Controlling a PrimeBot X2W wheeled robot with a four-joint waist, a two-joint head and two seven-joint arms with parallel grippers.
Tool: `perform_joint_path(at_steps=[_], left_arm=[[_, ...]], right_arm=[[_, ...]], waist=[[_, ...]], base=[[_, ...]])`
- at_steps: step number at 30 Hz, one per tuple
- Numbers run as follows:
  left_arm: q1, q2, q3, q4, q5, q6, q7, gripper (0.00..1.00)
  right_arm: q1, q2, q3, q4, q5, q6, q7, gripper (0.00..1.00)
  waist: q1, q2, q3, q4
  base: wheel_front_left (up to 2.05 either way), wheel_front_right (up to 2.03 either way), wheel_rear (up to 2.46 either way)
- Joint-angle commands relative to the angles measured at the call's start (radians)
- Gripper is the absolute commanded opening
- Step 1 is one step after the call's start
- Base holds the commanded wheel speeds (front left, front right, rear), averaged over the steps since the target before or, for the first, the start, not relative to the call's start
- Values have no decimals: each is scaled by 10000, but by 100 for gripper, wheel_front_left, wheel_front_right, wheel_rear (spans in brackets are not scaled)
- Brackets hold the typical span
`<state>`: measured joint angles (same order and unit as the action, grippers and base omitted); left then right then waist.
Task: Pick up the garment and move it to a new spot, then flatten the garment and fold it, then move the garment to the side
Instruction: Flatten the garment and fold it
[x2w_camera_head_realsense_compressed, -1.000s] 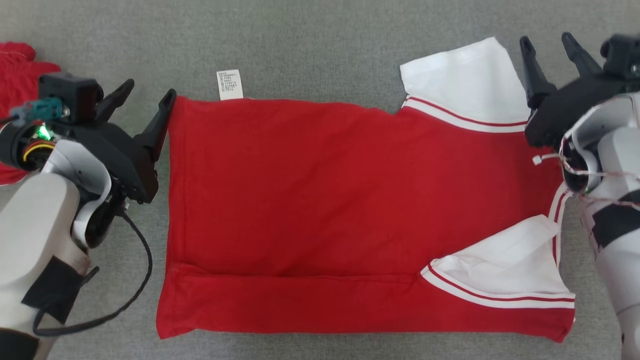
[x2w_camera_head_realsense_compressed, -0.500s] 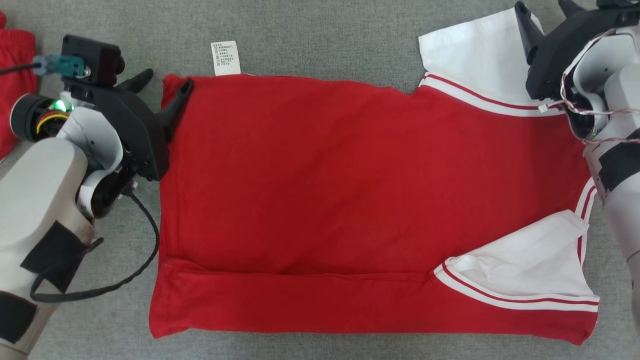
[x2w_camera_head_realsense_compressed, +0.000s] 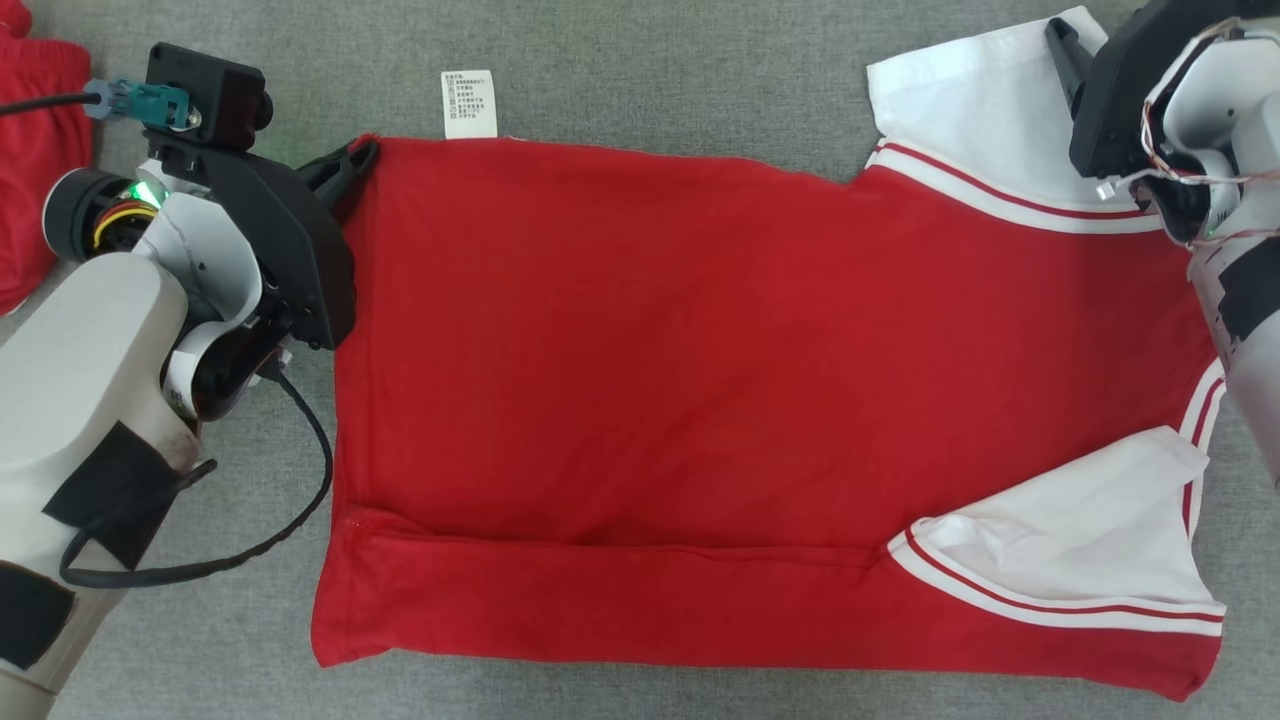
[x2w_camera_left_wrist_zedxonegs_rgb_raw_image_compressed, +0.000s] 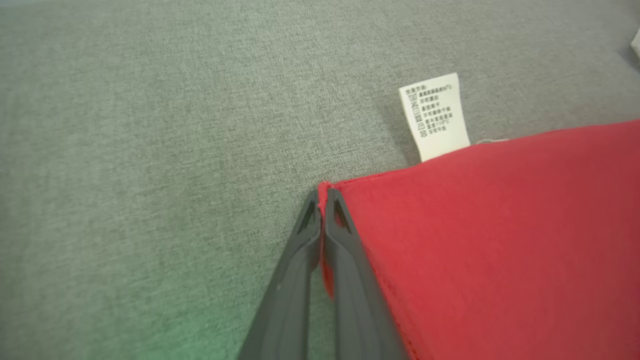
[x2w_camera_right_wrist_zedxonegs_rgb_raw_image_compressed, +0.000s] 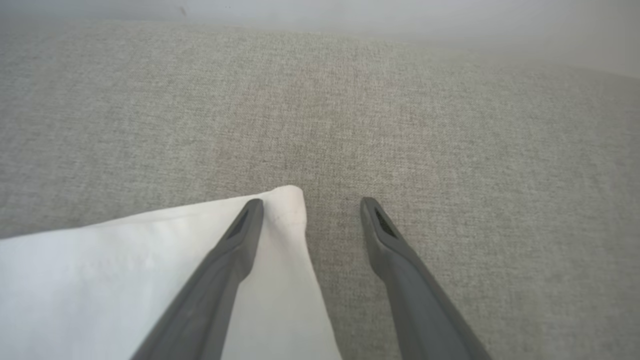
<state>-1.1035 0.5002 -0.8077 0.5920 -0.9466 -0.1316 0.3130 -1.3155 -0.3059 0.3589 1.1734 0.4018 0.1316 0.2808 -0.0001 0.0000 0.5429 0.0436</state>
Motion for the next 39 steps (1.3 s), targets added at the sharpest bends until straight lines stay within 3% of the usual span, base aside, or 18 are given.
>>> perform_joint_path(at_steps=[1,2,3,4,8,15,20,31,39], left_arm=[[96,31,-105,54,-145,19,34,0],[48,36,-138,7,-150,19,-19,0],[1,46,-167,-37,-134,19,-114,0],[-23,53,-199,-47,-152,19,-166,0],[-99,61,-267,-51,-195,19,-542,0],[249,50,-309,202,-206,19,-1637,0],[587,98,-239,336,-251,21,-2401,0],[2295,96,-358,-117,190,657,-4374,0],[3855,463,-489,-858,384,1321,-5194,0]], right_arm=[[98,84,66,126,29,-21,74,100],[9,85,106,200,1,-21,166,89],[-34,143,130,312,31,-21,331,55],[-61,219,129,450,111,-21,575,0],[-315,251,71,668,216,-22,923,0],[-208,108,186,177,-36,-22,-1355,0],[421,92,417,-76,234,-21,-2311,0],[3098,-355,1088,-2022,1512,-21,-4657,0],[5851,-923,950,-4169,2295,-21,-5308,0]], waist=[[1,0,17,23],[1,0,33,42],[1,0,44,57],[1,0,44,65],[1,0,-19,62],[1,0,-620,-75],[1,0,-1047,-236],[1,0,-2040,-438],[1,0,-2728,-596]], base=[[0,0,0],[0,0,0],[0,0,0],[0,0,0],[0,0,0],[0,0,0],[0,0,0],[0,0,0],[0,0,0]])
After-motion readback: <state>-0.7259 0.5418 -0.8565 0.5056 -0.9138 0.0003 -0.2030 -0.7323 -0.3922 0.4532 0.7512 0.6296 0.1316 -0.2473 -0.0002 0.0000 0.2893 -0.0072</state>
